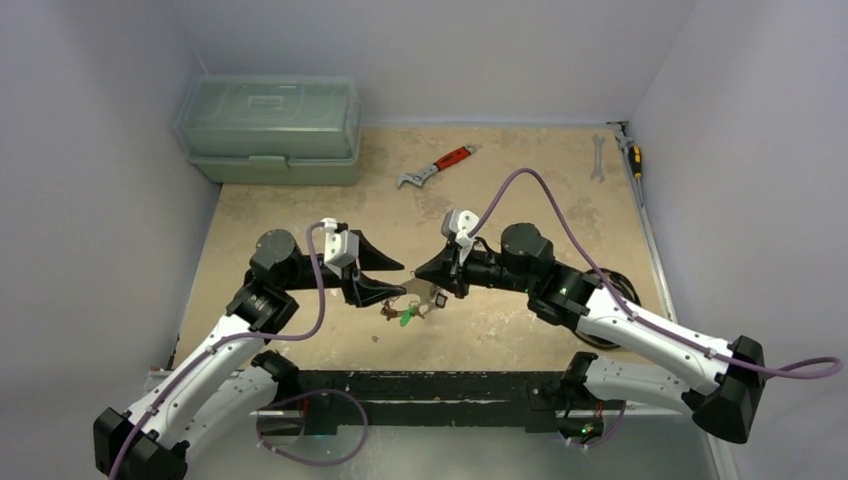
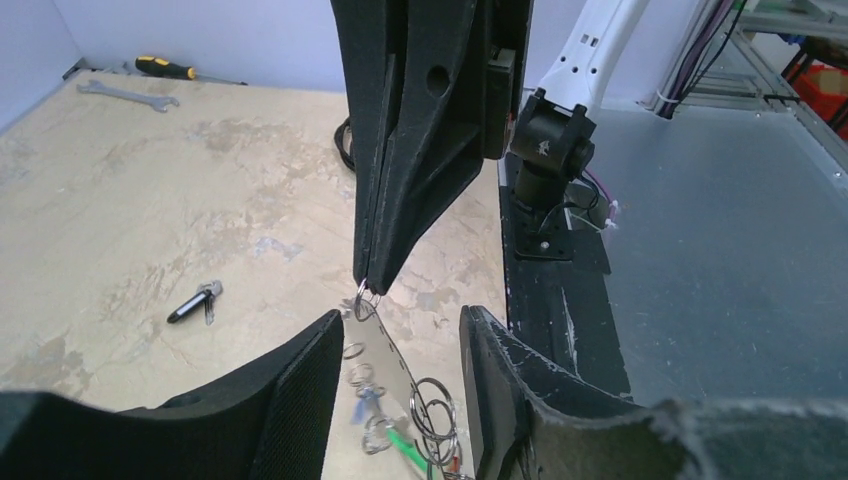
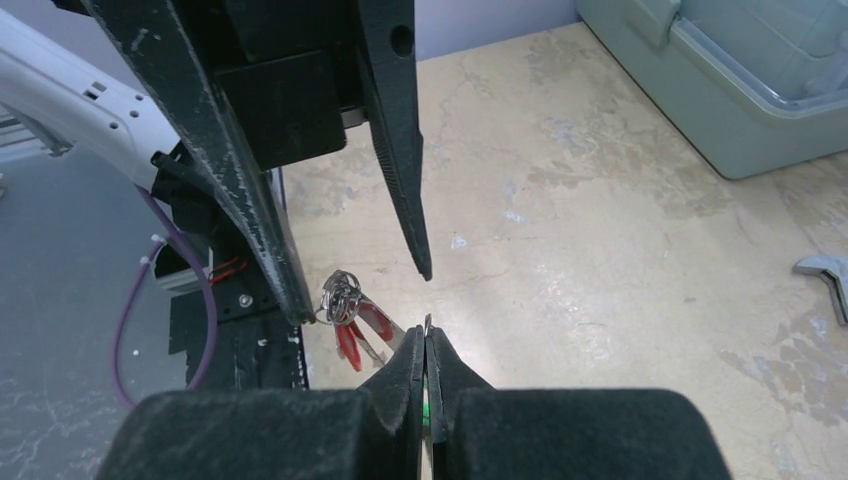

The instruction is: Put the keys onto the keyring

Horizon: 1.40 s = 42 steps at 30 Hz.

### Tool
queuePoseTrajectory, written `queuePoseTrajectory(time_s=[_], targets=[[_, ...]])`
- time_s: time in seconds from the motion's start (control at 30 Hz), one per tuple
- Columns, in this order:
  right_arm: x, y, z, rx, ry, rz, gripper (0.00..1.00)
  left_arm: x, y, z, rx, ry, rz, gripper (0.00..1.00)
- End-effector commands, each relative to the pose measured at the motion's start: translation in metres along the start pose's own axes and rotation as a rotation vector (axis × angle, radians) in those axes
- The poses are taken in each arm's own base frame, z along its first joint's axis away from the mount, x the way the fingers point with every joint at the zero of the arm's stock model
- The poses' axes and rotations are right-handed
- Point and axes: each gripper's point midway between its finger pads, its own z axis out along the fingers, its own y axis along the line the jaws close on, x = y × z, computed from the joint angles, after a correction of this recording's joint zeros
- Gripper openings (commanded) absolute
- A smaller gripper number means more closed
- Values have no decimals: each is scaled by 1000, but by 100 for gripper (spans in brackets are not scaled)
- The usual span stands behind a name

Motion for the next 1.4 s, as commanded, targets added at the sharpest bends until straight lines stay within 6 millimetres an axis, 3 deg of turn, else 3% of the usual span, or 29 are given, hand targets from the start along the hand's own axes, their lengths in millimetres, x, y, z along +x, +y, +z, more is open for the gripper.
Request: queuePoseTrajectory(time_s=[0.0,0.3,1.03,1.23,1.27,1.37], targets=[[-42,12,-12,-48,-91,-25,0,-8,-3,6,62,-19,134,45],[-42,26,-21,-114,-78,-43,0,-3,1,12,112,33,175,36],[-42,35,-17,-181,-65,-42,0,5,-9,26,206,65,105,25],[-42,34,-16,-177,-63,-42,0,9,-10,28,224,77,85,28],[-42,35,-16,-178,-63,-42,0,11,-10,28,228,79,80,26],[-43,35,-15,-183,-63,-42,0,13,-11,29,237,83,76,6]])
